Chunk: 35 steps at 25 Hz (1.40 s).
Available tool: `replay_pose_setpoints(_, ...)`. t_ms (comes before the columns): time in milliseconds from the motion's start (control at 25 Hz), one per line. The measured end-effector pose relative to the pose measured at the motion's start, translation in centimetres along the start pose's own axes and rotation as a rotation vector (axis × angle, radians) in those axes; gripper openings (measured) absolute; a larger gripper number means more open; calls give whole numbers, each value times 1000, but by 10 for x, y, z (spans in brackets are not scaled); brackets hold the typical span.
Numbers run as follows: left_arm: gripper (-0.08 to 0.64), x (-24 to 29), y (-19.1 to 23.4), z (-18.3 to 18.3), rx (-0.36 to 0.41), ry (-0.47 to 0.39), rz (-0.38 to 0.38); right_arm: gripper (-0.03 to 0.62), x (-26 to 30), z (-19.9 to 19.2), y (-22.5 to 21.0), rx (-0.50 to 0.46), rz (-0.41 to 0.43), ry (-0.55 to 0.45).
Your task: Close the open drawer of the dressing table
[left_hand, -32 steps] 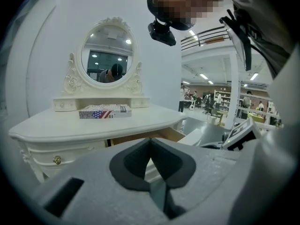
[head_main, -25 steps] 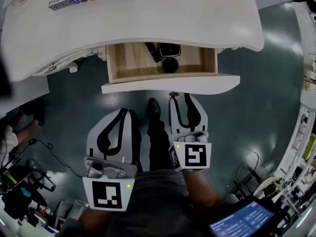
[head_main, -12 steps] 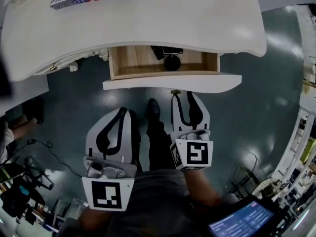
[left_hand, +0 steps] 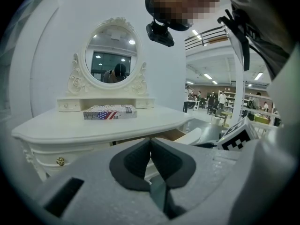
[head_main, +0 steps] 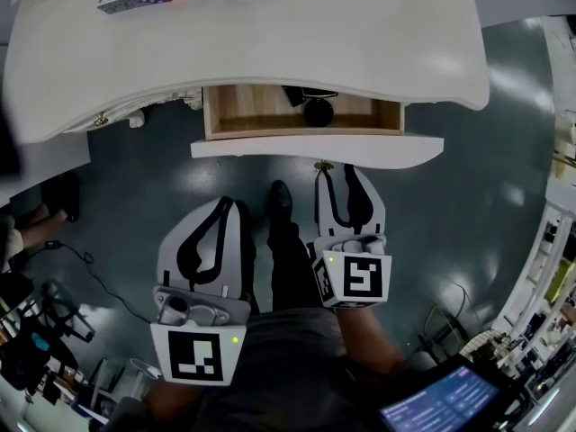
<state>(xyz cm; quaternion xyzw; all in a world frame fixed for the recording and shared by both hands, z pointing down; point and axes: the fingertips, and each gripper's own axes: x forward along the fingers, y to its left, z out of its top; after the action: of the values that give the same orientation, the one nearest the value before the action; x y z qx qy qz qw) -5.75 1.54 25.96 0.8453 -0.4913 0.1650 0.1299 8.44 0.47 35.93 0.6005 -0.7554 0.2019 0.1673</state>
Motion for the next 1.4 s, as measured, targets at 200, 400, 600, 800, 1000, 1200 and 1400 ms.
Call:
replay_pose_setpoints(200, 17, 0, 3, 1, -6, 0, 10, 133, 4, 4, -1, -5, 0, -4)
replay_pose_setpoints(400, 17, 0, 6, 1, -8, 1, 18, 133, 8, 7, -3, -9, -2, -4)
replay_pose_setpoints(600, 17, 0, 8, 2, -15, 0, 26, 133, 11, 13, -4, -14, -3, -12)
replay_pose_setpoints(800, 17, -1, 9, 2, -19, -1, 33, 133, 13, 16, -5, -32, 8, -15)
replay_pose_setpoints(1000, 17, -1, 9, 2, -16, -1, 38, 133, 15, 17, -6, -32, 7, -17)
replay_pose_setpoints(1200, 17, -3, 11, 3, -17, -1, 47, 133, 17, 20, -6, -33, 8, -21)
replay_pose_setpoints(1400, 17, -4, 14, 4, -16, 3, 56, 133, 19, 23, -6, -42, 16, -24)
